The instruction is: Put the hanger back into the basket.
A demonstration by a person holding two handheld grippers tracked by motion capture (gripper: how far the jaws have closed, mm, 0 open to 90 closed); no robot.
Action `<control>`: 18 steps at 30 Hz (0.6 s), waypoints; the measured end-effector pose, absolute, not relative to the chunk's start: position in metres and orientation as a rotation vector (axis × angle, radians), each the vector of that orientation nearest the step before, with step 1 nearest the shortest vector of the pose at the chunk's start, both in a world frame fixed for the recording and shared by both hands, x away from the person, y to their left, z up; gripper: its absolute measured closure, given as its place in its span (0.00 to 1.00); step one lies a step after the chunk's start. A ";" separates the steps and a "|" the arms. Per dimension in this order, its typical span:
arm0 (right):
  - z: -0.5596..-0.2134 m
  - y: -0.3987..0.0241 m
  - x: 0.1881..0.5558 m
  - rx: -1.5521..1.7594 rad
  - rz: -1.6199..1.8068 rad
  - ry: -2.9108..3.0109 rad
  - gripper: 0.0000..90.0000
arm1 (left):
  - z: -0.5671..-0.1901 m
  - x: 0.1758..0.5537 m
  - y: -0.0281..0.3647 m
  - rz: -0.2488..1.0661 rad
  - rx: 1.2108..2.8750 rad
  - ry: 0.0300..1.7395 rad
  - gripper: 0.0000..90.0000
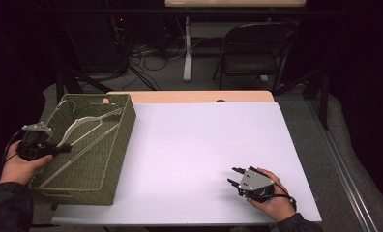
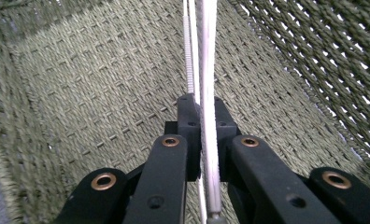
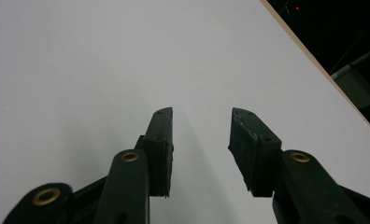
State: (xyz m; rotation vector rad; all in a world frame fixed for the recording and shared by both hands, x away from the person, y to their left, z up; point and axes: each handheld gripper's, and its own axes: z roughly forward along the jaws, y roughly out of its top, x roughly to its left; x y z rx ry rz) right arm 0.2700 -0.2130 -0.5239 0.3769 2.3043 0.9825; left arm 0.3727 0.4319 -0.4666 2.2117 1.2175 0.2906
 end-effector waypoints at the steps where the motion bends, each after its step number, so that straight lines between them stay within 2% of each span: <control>1: -0.524 -0.213 0.270 0.379 0.981 2.306 0.66 | -0.468 0.373 0.432 0.294 2.218 1.218 0.97; 18: -0.523 -0.212 0.270 0.374 0.979 2.317 0.66 | -0.484 0.373 0.430 0.266 2.285 1.334 0.94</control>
